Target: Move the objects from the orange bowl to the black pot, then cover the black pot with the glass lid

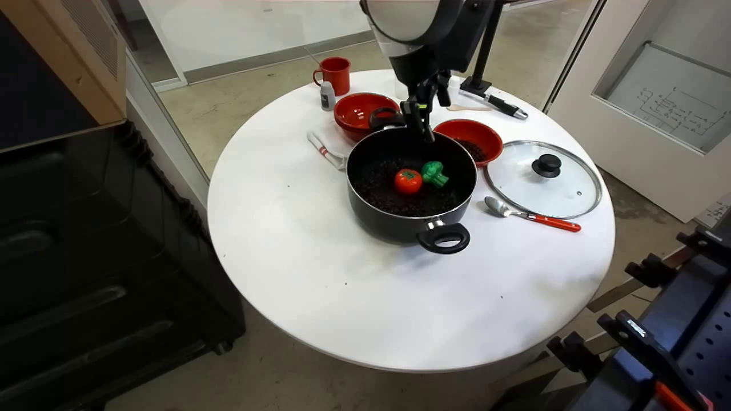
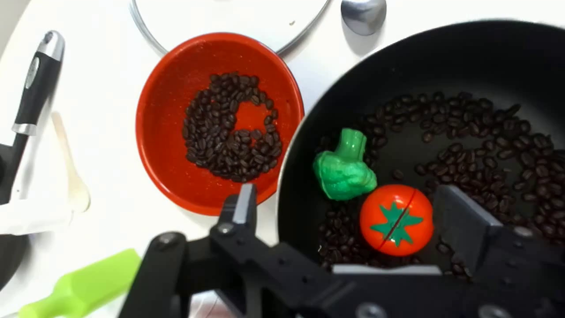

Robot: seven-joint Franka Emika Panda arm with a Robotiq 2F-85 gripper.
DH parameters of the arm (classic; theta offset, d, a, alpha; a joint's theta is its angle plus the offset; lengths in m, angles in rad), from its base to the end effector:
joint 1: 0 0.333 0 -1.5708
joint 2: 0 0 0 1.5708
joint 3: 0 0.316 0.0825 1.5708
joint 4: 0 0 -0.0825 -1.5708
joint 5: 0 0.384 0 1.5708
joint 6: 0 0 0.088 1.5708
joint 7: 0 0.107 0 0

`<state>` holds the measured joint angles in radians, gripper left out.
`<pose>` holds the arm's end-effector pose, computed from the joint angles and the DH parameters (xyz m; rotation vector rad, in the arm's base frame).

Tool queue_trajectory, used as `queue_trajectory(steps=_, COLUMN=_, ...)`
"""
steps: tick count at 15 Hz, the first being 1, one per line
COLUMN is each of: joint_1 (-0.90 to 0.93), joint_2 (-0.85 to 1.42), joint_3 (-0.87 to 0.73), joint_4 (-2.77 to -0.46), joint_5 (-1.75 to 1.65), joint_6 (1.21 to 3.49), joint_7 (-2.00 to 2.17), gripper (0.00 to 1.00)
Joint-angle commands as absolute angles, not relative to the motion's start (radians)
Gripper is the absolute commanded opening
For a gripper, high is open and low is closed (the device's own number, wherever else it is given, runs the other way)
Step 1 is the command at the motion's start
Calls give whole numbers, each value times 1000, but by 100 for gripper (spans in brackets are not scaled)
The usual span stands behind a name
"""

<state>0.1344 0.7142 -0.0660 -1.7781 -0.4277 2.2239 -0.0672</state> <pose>0.6257 0.0314 0.1384 2.6995 0.6248 -0.3746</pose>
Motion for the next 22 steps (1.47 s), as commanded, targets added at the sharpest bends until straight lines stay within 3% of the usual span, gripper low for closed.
queue_trajectory(steps=1, joint_1=80, joint_2=602, joint_3=-55, joint_4=-1897, joint_5=-419, joint_6=2246, joint_7=-124, gripper=100)
queue_trajectory(steps=13, joint_1=-73, joint_2=639, joint_3=-169, joint_4=-1862, joint_5=-491, joint_6=2196, joint_7=-203, gripper=100)
queue_trajectory(steps=22, joint_1=-149, joint_2=745, joint_3=-194, joint_4=-1867, joint_5=-510, joint_6=2391, joint_7=-239, gripper=100)
